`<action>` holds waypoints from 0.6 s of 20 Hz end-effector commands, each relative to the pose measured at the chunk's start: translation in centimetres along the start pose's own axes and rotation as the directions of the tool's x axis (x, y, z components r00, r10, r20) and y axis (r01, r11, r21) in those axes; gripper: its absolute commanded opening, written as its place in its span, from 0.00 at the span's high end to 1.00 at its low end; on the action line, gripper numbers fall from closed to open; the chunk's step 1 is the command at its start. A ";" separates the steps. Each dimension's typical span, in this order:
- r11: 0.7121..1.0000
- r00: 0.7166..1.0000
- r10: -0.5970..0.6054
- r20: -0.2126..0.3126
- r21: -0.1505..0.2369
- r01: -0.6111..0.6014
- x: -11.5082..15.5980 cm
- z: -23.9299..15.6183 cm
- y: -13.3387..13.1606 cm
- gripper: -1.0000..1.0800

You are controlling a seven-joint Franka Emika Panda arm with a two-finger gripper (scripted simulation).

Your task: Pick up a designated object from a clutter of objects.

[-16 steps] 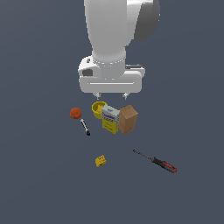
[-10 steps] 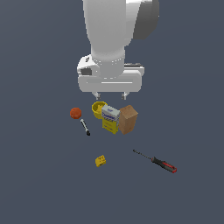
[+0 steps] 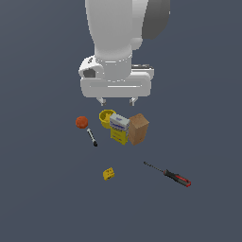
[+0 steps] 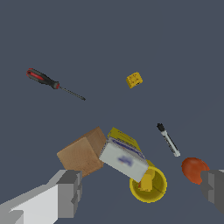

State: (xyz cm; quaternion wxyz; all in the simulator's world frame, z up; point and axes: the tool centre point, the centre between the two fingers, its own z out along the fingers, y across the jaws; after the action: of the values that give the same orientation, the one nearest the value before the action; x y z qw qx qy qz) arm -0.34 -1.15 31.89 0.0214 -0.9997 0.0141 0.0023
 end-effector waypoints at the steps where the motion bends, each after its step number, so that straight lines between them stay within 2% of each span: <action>1: 1.000 1.000 -0.008 0.001 0.000 0.008 0.0 0.1 0.0 0.04; 12: 0.990 0.990 -0.141 0.001 -0.007 0.141 -0.4 1.6 0.1 0.04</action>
State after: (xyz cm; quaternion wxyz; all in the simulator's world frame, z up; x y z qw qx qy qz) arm -0.66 -1.14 30.55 0.0187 -0.9989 -0.0435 0.0011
